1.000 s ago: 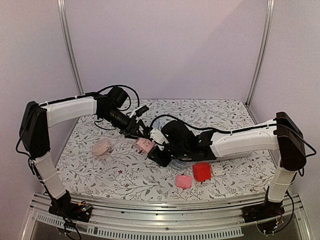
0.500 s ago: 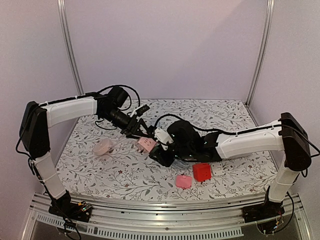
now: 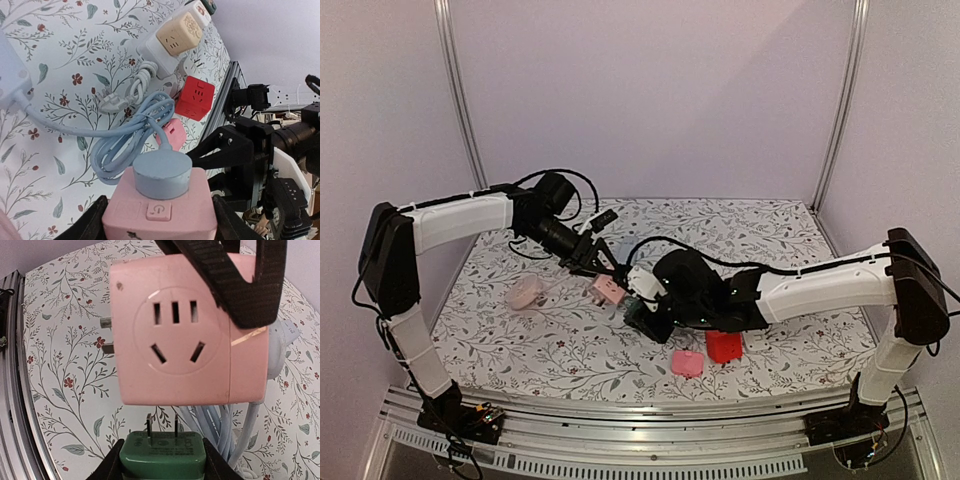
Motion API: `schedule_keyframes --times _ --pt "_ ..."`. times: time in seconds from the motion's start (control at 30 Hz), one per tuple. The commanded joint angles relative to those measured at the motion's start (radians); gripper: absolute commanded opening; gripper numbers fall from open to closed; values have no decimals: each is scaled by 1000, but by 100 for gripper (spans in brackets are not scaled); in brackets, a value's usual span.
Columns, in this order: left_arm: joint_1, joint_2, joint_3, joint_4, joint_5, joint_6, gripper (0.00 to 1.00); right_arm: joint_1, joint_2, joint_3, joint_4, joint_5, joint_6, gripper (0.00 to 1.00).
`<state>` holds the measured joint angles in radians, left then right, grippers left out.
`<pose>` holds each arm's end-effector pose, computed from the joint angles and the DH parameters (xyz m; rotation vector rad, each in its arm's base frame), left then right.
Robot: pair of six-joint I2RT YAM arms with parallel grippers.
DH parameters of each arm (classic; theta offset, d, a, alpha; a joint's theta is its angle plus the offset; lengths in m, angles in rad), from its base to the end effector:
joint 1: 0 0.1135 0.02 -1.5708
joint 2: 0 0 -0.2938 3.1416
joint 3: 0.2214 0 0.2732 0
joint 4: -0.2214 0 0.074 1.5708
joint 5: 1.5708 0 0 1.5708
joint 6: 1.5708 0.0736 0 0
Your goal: Pull the plug off the socket
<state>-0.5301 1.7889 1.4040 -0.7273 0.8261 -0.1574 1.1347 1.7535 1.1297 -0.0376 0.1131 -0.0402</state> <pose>0.3246 -0.2530 0.2448 0.7696 2.5953 -1.3230 0.1938 0.3961 0.2050 -1.2048 1.9227 0.4673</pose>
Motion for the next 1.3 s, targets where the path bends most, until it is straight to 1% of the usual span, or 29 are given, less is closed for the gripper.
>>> schedule_keyframes --times 0.0,0.13,0.23,0.33,0.4,0.53,0.73,0.9,1.27 --pt "12 -15 30 26 26 23 22 12 -34 -2 -19 33 -28 17" --pt "13 -19 30 25 22 22 22 12 -33 4 -20 51 -12 17" --pt "23 -39 27 30 -19 22 20 0 -30 11 -29 54 8 16" --pt "58 -63 22 42 -31 9 20 -42 -48 2 -47 24 34 16" --pt "84 -75 15 53 -39 -12 20 -75 -63 2 -80 7 84 17" --pt "124 -81 3 74 -50 -45 20 -100 -70 4 -155 44 118 17" --pt "142 -79 -3 88 -65 -64 20 -102 -50 -10 -203 42 186 17" --pt "150 -80 -12 106 -83 -81 20 -90 -27 -23 -214 78 210 17" --pt "160 -84 -20 119 -78 -94 20 -65 58 -20 -222 109 274 18"
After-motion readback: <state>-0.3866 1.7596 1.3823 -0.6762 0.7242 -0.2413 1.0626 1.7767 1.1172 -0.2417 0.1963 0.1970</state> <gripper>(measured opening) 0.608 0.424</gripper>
